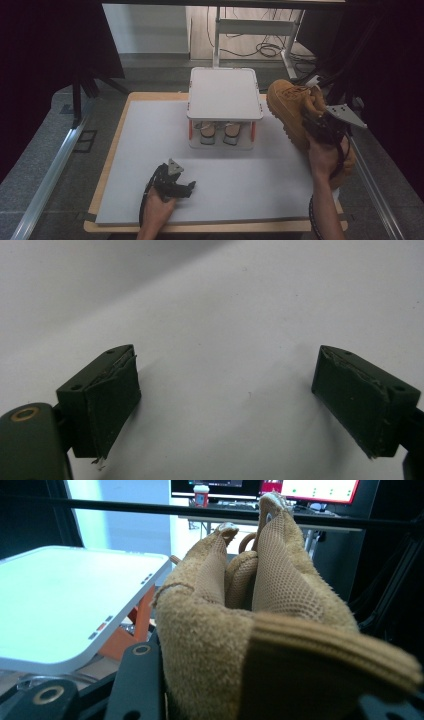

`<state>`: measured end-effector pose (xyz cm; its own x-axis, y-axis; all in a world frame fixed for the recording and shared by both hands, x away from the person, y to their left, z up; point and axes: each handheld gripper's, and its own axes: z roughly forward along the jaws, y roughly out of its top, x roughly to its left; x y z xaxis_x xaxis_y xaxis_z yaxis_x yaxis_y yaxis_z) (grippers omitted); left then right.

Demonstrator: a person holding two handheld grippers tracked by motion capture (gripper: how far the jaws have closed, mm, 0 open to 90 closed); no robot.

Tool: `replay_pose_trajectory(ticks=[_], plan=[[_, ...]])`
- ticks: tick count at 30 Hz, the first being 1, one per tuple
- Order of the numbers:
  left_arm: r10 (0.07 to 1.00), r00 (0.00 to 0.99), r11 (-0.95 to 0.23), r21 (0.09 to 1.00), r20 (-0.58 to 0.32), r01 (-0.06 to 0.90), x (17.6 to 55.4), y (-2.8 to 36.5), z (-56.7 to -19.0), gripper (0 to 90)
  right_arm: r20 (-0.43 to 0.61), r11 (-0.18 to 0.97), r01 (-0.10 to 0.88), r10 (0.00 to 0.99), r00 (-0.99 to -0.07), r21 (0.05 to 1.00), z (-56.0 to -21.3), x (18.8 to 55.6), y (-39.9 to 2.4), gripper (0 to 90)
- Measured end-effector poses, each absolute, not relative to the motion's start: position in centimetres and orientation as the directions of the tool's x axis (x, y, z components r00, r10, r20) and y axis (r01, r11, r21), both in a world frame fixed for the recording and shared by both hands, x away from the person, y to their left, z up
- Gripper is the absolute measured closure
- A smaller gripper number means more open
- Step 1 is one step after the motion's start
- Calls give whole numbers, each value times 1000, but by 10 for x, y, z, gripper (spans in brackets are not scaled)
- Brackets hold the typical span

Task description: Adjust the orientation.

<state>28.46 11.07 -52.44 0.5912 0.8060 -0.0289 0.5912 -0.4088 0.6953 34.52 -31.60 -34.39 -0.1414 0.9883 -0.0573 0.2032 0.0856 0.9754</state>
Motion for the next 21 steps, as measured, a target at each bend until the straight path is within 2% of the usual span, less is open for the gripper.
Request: replay_pose_trajectory(ticks=[21], plan=[[805,593,-412,694,-27,591,285,111,-524,114,-43,67,140,985,-166,988,-311,344,-306,549]])
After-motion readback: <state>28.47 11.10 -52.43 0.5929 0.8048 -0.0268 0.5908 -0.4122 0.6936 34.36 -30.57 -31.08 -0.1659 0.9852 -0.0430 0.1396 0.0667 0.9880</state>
